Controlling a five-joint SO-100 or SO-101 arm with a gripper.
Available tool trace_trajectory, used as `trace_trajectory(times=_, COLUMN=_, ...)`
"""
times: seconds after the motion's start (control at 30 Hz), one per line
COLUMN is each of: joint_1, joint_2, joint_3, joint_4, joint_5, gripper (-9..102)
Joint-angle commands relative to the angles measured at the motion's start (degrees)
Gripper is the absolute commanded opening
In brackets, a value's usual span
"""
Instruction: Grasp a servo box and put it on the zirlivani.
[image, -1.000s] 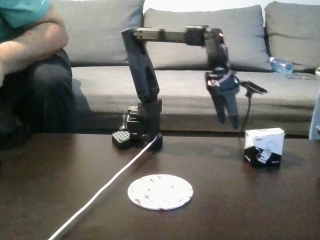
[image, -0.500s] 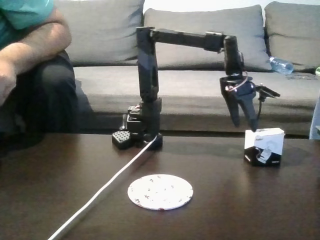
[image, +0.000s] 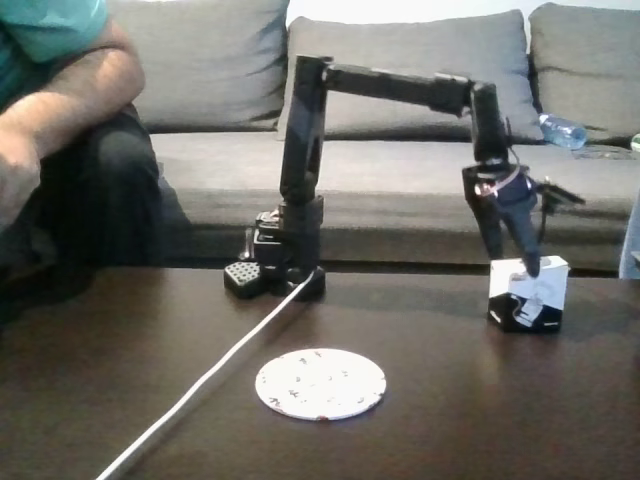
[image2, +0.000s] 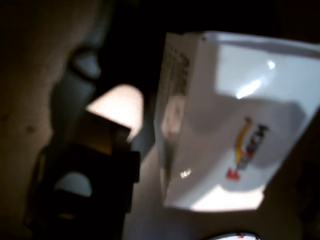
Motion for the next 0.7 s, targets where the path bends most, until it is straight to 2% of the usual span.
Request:
trace_trajectory(times=0.0, joint_1=0.5, joint_2=-0.6, joint_3=-2.6, joint_4=-1.6, joint_5=-0.1, gripper=38)
trace_trajectory(times=0.27, joint_1=0.6, joint_2=-2.0, joint_3=-2.5, joint_4=-4.3, joint_5=-0.1, gripper=37)
trace_trajectory(times=0.33, joint_1=0.6, joint_2=-2.0, joint_3=-2.6, joint_4=-4.3, joint_5=-0.2, gripper=32)
trace_trajectory(times=0.5, joint_1=0.6, joint_2=-2.0, joint_3=-2.8, joint_4=-5.7, joint_5=-1.9, gripper=6)
trace_trajectory(times=0.67, joint_1=0.6, joint_2=-2.0, joint_3=-2.8, joint_4=-6.0, joint_5=-2.1, gripper=6)
